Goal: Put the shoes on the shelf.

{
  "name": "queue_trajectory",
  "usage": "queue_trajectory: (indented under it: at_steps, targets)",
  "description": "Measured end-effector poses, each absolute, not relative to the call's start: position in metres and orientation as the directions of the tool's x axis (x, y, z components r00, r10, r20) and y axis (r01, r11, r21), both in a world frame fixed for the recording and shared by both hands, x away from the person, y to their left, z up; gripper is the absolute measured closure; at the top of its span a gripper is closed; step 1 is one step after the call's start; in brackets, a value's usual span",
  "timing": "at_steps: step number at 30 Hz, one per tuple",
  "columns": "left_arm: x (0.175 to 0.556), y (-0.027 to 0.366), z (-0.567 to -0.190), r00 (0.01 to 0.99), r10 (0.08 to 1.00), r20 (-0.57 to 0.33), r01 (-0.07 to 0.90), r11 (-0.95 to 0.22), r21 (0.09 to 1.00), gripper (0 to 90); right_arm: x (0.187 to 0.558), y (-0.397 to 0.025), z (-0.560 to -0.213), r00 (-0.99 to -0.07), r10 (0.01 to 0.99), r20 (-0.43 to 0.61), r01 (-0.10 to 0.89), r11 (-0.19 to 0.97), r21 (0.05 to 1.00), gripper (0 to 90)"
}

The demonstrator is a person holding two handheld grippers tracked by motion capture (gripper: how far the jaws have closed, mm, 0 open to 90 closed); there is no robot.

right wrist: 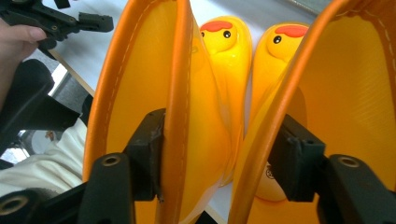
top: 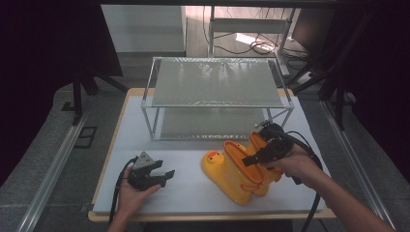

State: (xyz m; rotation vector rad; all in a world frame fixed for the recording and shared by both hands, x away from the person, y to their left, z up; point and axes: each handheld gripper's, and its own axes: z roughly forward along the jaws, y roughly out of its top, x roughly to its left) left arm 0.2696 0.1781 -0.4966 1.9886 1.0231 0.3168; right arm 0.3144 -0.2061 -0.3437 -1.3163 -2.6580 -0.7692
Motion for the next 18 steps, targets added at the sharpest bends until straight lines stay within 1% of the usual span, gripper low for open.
queue_trajectory:
  at_steps: [8, 18]
  targets:
    - [0.2693, 0.1778, -0.4966, 0.633, 0.760, -0.148, 0.543, -0.300, 0.784, 36.2, 0.3142, -0.2035, -0.3443, -0.629, 0.737, 0.246, 0.762, 0.522, 0.384, 52.9]
    - [0.2691, 0.1777, -0.4966, 0.633, 0.760, -0.148, 0.544, -0.300, 0.784, 36.2, 0.3170, -0.2057, -0.3453, -0.613, 0.752, 0.242, 0.774, 0.510, 0.374, 72.7]
